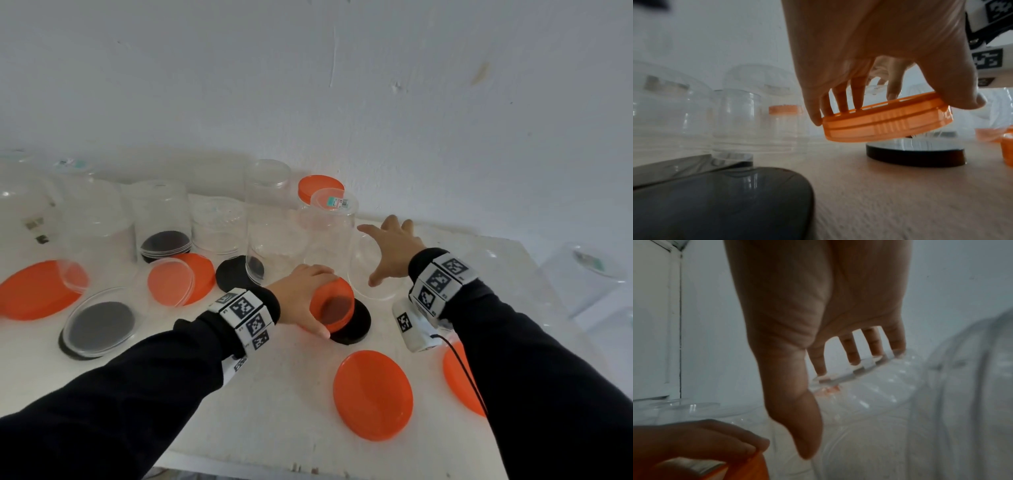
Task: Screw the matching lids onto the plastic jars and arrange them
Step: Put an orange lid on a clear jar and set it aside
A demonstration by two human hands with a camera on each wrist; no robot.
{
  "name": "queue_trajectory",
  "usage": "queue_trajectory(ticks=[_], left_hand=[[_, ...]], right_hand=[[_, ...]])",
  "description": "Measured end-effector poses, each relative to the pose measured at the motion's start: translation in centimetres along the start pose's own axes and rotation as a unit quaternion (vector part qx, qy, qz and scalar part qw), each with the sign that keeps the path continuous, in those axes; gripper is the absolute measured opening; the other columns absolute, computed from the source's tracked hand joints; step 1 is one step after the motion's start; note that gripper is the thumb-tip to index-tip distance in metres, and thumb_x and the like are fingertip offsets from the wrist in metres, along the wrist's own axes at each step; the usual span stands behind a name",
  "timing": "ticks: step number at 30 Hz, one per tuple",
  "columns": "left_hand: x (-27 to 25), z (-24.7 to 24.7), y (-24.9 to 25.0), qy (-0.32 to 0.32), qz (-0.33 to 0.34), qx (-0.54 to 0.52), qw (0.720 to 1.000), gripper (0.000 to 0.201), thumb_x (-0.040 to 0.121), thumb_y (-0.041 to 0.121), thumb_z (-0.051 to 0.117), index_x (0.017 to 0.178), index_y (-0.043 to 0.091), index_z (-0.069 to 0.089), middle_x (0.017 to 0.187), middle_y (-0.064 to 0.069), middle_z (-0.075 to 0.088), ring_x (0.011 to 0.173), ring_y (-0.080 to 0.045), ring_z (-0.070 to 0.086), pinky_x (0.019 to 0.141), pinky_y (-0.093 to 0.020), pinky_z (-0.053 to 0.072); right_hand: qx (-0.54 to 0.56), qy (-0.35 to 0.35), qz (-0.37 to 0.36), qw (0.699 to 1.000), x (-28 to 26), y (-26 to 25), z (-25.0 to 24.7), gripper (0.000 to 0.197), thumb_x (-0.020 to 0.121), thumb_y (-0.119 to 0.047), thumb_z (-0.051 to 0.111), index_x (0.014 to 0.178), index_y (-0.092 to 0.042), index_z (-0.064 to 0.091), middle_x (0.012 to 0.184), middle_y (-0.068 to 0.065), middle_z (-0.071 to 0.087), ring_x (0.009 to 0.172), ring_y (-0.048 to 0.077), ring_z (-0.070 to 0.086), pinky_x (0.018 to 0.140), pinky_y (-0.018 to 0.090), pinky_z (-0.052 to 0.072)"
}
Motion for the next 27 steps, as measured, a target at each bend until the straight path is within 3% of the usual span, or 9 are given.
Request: queue_trajectory(ticks=[6,13,15,18,23,27], left_hand=[[-3.5,-2.0,-0.1,0.043,-0.019,-0.039,0.998,0.099,0.067,0.040,0.079,0.145,0.025,0.020,0.150,0.008,0.015,0.136,-0.011,0.010,0.111,-0.034,0.016],[-7.5,-3.2,-1.5,0.111,-0.048,-0.047,0.992,0.100,0.064,0.042,0.080,0.144,0.028,0.022,0.149,0.011,0.016,0.135,-0.012,0.015,0.111,-0.037,0.020],[-8.7,-3.4,-2.3,0.135,-0.059,-0.065,0.987,0.105,0.057,0.050,0.081,0.143,0.028,0.025,0.148,0.011,0.019,0.134,-0.013,0.018,0.112,-0.039,0.021],[-10.2,-3.9,-3.2,0.182,-0.073,-0.093,0.976,0.114,0.041,0.070,0.066,0.141,0.027,0.030,0.147,0.011,0.025,0.134,-0.013,0.023,0.112,-0.038,0.022],[-12.4,-5.1,-3.9,0.248,-0.083,-0.122,0.957,0.114,0.040,0.068,0.063,0.140,0.022,0.034,0.145,0.007,0.031,0.130,-0.010,0.028,0.109,-0.029,0.025],[-14.0,-5.9,-3.7,0.284,-0.078,-0.121,0.948,0.111,0.042,0.067,0.062,0.139,0.020,0.037,0.142,0.007,0.034,0.124,-0.003,0.030,0.101,-0.019,0.023]], right_hand=[[0.048,0.052,-0.020,0.997,-2.5,-0.7,-1.6,0.095,0.060,-0.020,0.082,0.136,-0.027,0.025,0.133,0.008,0.020,0.121,0.032,0.028,0.095,0.045,0.043],[0.048,0.180,-0.073,0.980,-7.1,-2.3,-3.2,0.094,0.060,-0.024,0.082,0.135,-0.020,0.026,0.138,0.010,0.018,0.123,0.035,0.026,0.090,0.042,0.045],[0.101,0.204,-0.094,0.969,-8.5,-2.8,-3.3,0.092,0.060,-0.032,0.082,0.136,-0.022,0.031,0.136,0.009,0.022,0.122,0.033,0.031,0.089,0.041,0.045],[0.195,0.232,-0.091,0.949,-10.1,-3.3,-2.6,0.093,0.058,-0.039,0.085,0.134,-0.017,0.036,0.131,0.007,0.031,0.117,0.025,0.042,0.092,0.034,0.043],[0.316,0.196,-0.060,0.926,-10.9,-4.6,0.4,0.082,0.064,-0.032,0.083,0.126,-0.006,0.035,0.122,0.002,0.039,0.105,0.014,0.040,0.082,0.019,0.032],[0.371,0.164,-0.047,0.913,-10.8,-5.4,2.5,0.069,0.064,-0.022,0.083,0.111,-0.009,0.034,0.114,0.002,0.036,0.088,0.012,0.039,0.058,0.010,0.034]])
Point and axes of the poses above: each hand's wrist, its own x-axis towards the middle knuckle, its own z-axis out of the palm, y = z × x, the point moved 8 cm from there along x, towards the middle knuckle
